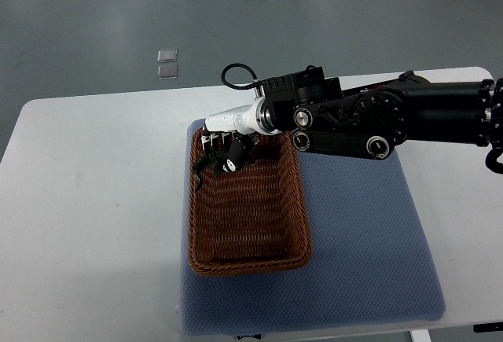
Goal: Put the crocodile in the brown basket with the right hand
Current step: 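Carry the crocodile over the wicker basket and lower it inside, then open the right hand, release the crocodile, and withdraw the hand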
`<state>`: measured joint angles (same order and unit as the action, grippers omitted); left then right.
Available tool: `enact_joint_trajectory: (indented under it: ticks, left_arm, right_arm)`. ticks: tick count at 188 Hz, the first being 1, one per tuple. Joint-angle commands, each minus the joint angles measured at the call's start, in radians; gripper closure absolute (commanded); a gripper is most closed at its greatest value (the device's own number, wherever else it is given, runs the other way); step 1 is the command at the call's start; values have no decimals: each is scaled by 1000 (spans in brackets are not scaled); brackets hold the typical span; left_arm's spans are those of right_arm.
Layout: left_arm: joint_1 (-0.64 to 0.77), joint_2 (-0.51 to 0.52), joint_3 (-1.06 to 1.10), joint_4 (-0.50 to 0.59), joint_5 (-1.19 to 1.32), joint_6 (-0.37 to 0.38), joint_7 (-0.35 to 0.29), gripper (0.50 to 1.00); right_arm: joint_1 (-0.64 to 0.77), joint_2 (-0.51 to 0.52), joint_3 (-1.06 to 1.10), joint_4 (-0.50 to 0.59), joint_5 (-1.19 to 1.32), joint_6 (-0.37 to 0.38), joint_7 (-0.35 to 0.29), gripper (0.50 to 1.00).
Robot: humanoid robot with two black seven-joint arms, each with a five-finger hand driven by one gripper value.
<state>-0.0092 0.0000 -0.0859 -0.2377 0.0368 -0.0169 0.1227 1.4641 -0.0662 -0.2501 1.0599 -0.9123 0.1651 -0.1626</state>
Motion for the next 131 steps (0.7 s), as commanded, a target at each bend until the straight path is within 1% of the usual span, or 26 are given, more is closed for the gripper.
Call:
enact_joint_trajectory:
  ticks: [1,15,28,58,71,80,86,89,91,94,101,110,122,131]
  left_arm:
    - [0,0,0,0,0,0,0,500]
    - [0,0,0,0,0,0,0,500]
    - [0,0,0,0,0,0,0,500]
    - [0,0,0,0,0,0,0,500]
    - [0,0,0,0,0,0,0,500]
    - [0,0,0,0,0,0,0,500]
    - [0,0,0,0,0,0,0,500]
    - [0,0,0,0,0,0,0,500]
    - [0,0,0,0,0,0,0,500]
    - [0,0,0,0,0,0,0,500]
    - [0,0,0,0,0,0,0,500]
    - [0,0,0,0,0,0,0,500]
    - [0,0,0,0,0,0,0,500]
    - [0,0,0,0,0,0,0,500]
  right_arm:
    - [-16,6,-1,0,-2,-1,0,908]
    - [-27,6,-1,0,-3,1,-2,891]
    - [-39,8,-6,-1,-7,1,-2,863]
    - [-59,6,-46,-9,-17,-1,-2,854]
    - [-71,5,-49,-12,-19,-1,-2,818]
    - [-77,5,-49,-17,-20,-1,-2,810]
    - [-79,5,-49,-20,-20,-1,-2,787]
    - [-82,5,-49,-21,-20,-1,-2,765]
    - [-82,5,-49,-21,-20,-1,-2,765]
    - [-85,5,-48,-23,-20,-1,-2,742]
    - [-88,3,-47,-24,-20,-1,-2,720]
    - [-90,3,-47,-24,-19,-1,-2,673]
    - [-90,2,-46,-24,-19,-1,-2,640]
    - [-90,-1,-44,-24,-19,1,-2,630]
